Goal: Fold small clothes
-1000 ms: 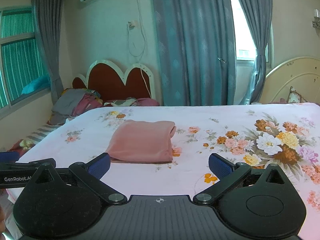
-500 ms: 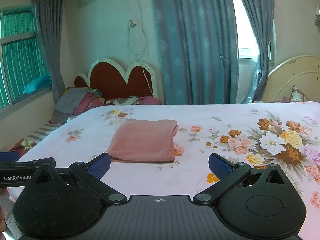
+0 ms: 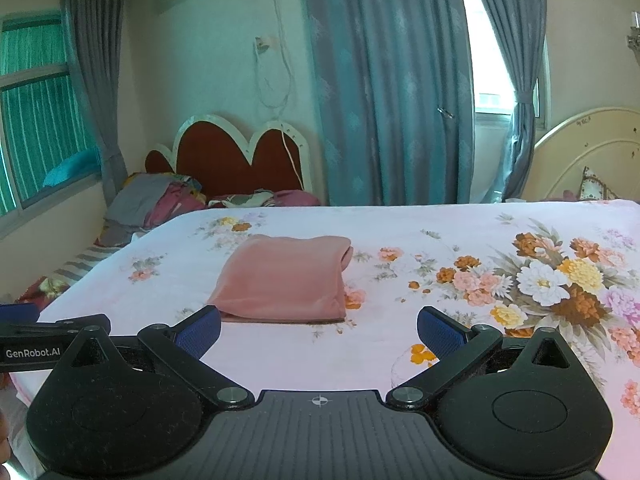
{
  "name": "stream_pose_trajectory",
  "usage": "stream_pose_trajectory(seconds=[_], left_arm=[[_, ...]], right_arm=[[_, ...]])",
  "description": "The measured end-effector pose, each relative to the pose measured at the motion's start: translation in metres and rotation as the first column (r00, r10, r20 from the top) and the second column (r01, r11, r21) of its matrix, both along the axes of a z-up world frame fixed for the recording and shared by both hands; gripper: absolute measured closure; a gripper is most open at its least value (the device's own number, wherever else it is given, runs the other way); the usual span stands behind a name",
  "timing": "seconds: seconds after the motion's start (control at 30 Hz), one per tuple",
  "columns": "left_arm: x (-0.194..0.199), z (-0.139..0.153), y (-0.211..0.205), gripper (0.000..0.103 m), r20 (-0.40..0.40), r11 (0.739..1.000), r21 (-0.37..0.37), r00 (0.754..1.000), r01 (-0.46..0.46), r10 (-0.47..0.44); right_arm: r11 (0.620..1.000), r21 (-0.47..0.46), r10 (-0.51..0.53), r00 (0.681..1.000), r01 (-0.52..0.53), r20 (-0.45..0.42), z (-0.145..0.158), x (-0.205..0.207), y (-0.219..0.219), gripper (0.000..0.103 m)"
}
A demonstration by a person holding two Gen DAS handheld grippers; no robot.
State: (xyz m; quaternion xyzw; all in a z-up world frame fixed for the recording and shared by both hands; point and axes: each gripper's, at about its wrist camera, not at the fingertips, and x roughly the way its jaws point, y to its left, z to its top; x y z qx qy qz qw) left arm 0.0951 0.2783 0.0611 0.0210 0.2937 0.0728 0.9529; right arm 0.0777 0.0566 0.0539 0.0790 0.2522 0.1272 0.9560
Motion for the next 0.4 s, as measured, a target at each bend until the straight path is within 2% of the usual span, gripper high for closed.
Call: stream_pose_trajectory(seconds=[0.2,0.27,0.4], left_arm=[[0.009,-0.005,0.005,0.001,-0.019,0.999,-0.047,1.000,0.025,-0.026],[0.012,-0.008,0.009,0.002,0.007,0.996,-0.082,0.999,0.035,-0.034],[0.028,-0.010,0.013,0.000,0.024,0.998,-0.070,1.000,0.003,-0.002]], right_arm=[[1.000,-0.004,0.000,1.000,0.000,-0.008,-0.003,0.004,0.001,0.000],[1.000,-0.007,0.000,1.000,0.000,-0.008,-0.004,0.005,0.001,0.000],[1.000,-0.027,-0.008,1.000,0.007,-0.018,-0.012,0.015,-0.002,0.000]])
